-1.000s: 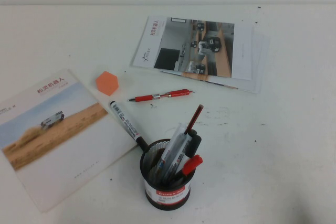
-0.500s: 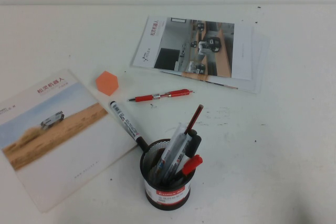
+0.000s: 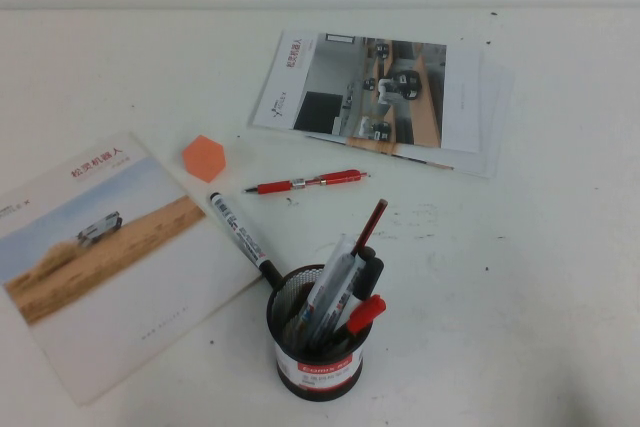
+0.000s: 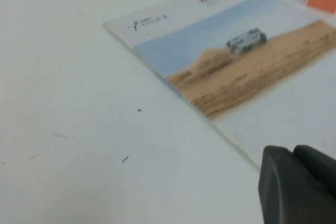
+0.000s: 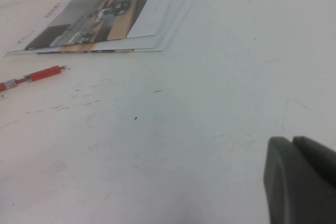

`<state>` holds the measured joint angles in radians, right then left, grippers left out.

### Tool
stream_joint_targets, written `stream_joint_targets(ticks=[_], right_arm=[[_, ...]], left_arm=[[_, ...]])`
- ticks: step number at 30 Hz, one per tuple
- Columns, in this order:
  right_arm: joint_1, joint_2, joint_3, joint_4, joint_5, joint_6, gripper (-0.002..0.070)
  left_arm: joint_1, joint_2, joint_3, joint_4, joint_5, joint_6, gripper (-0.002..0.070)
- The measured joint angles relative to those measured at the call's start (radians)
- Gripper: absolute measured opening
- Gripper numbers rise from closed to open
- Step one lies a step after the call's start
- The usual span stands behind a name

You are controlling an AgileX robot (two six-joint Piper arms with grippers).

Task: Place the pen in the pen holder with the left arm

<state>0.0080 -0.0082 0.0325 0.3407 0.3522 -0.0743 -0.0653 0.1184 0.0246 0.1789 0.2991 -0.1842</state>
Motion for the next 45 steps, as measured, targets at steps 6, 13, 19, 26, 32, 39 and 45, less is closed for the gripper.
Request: stream_joint_targets(ticks=[6, 13, 19, 26, 32, 39, 45], right_arm=[[0.000, 0.000, 0.000, 0.000, 0.000, 0.000, -0.0022], [0.000, 0.000, 0.000, 0.000, 0.000, 0.000, -0.0022], [0.000, 0.000, 0.000, 0.000, 0.000, 0.000, -0.0022], [0.000, 0.000, 0.000, 0.000, 0.000, 0.000, -0.0022], [0.000, 0.000, 0.000, 0.000, 0.000, 0.000, -0.0022], [0.000, 0.000, 0.000, 0.000, 0.000, 0.000, -0.0022], [0.000, 0.000, 0.000, 0.000, 0.000, 0.000, -0.0022]], left_arm=[[0.000, 0.000, -0.106, -0.033, -0.013, -0.033, -0.0001], [0.000, 0.000, -0.229, -0.074, -0.019, -0.078, -0.0001], [0.000, 0.000, -0.229, -0.079, -0.047, -0.059, -0.0001], [0.000, 0.000, -0.229, -0.082, -0.054, -0.040, -0.0001], [0.000, 0.000, -0.229, -0.095, -0.065, -0.053, -0.0001], [0.000, 0.021, -0.251, -0.113, -0.097, -0.098, -0.0001], [0.000, 0.286, -0.476, -0.140, 0.144, -0.068, -0.0001]])
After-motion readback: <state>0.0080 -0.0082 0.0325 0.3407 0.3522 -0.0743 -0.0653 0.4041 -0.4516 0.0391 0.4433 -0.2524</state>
